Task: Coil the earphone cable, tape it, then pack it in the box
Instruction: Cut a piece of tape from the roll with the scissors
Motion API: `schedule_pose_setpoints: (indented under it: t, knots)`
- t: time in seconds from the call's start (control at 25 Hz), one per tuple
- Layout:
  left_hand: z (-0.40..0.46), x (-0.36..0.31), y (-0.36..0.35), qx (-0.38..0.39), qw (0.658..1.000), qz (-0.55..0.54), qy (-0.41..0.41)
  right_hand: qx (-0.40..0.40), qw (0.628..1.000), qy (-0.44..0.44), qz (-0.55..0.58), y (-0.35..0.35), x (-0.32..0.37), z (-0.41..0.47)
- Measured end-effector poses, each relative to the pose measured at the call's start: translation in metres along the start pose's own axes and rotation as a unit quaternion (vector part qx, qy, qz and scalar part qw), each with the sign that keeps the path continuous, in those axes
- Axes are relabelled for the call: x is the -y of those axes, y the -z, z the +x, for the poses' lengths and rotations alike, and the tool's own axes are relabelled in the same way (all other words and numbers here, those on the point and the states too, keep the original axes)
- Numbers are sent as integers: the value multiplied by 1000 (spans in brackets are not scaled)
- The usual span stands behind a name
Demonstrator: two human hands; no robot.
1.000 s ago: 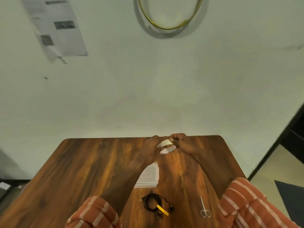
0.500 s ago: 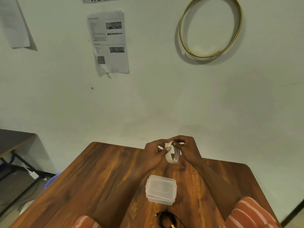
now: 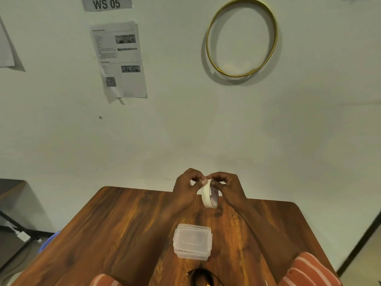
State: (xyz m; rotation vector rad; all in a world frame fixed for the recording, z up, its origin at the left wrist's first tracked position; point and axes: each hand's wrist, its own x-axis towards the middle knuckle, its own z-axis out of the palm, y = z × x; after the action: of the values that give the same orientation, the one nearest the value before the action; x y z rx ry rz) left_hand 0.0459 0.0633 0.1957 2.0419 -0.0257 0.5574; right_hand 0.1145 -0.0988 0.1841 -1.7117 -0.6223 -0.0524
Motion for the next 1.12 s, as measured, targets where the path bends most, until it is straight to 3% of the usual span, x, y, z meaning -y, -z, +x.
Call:
schedule_pose_setpoints:
  t: [0.12,0.36,0.52,0.6,0.72,0.84,0.96,1.12]
  knots:
    - [1,-3,-9,1,998,42,-50,-29,999,-21,7,0,-7,-9]
    - [8,-8,-25,-45,987,135,-71,-108,988,-109,9,-19,-18,-32]
    - [6,-3,-29,-69,990,119,10,-120,981,-148,21,-27,-22,-48]
    - [10,3,-32,-77,987,139,11,-124,978,-164,18,-30,-26,-54]
    - [2,17,-32,1,985,168,-36,-128,979,-161,13,-29,-32,-62]
    - [-9,28,-39,33,976,210,-53,-124,973,-195,21,-23,-50,-86]
    - [-16,37,-44,48,962,254,-87,-110,948,-272,-128,-2,-96,-132]
    - [-19,48,-46,54,954,286,-67,61,859,-329,-388,42,-155,-202]
